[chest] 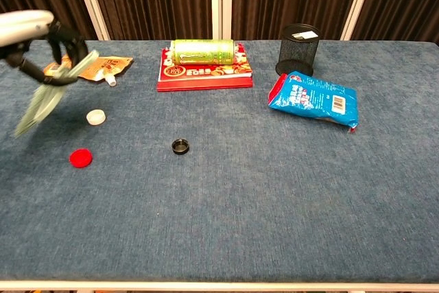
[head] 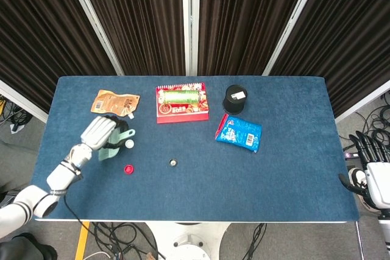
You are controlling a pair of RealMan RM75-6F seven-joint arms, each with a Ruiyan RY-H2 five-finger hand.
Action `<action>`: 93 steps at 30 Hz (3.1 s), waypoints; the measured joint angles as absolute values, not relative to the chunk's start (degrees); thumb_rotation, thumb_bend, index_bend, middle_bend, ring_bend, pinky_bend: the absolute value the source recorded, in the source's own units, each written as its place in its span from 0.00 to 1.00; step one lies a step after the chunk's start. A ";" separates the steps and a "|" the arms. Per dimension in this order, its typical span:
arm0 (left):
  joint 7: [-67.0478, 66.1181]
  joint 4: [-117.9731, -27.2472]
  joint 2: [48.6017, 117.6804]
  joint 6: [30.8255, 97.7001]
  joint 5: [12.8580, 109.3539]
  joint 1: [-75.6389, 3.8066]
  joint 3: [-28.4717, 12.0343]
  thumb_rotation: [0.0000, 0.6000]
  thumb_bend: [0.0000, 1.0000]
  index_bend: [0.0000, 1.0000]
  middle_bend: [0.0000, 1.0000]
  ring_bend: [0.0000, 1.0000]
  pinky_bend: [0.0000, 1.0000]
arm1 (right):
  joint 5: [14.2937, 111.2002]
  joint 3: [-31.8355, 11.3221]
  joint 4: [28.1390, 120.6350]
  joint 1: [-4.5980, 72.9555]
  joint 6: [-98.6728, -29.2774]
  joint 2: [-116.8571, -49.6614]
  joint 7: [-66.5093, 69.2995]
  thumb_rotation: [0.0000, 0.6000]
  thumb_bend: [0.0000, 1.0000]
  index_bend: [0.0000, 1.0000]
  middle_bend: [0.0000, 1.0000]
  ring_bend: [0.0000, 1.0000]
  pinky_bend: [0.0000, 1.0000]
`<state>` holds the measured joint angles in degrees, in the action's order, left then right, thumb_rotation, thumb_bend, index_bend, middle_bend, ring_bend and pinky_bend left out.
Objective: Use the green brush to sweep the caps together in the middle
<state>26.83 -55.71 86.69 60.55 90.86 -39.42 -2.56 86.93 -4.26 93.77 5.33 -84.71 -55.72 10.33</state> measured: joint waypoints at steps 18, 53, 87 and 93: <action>56.84 -24.39 101.98 62.33 98.42 -46.57 3.21 1.00 0.42 0.55 0.59 0.40 0.45 | 85.72 -4.47 99.65 4.38 -85.59 -53.89 4.12 1.00 0.15 0.00 0.00 0.00 0.00; 61.48 -34.25 107.01 69.00 96.98 -53.18 2.69 1.00 0.42 0.56 0.59 0.41 0.43 | 86.80 -4.36 97.52 2.47 -87.94 -53.08 8.08 1.00 0.15 0.00 0.00 0.00 0.00; 15.55 -72.28 97.61 76.19 77.77 -27.21 -3.05 1.00 0.42 0.57 0.61 0.41 0.30 | 87.95 -5.11 93.47 7.49 -82.63 -53.46 11.11 1.00 0.15 0.00 0.00 0.00 0.00; 15.06 -69.47 101.73 74.81 78.15 -28.29 -5.41 1.00 0.42 0.58 0.61 0.41 0.30 | 88.00 -4.92 93.62 7.16 -83.21 -53.39 11.20 1.00 0.15 0.00 0.00 0.00 0.00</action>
<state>15.06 -69.47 101.73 74.81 78.15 -28.29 -5.41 88.00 -4.92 93.62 7.16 -83.21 -53.39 11.20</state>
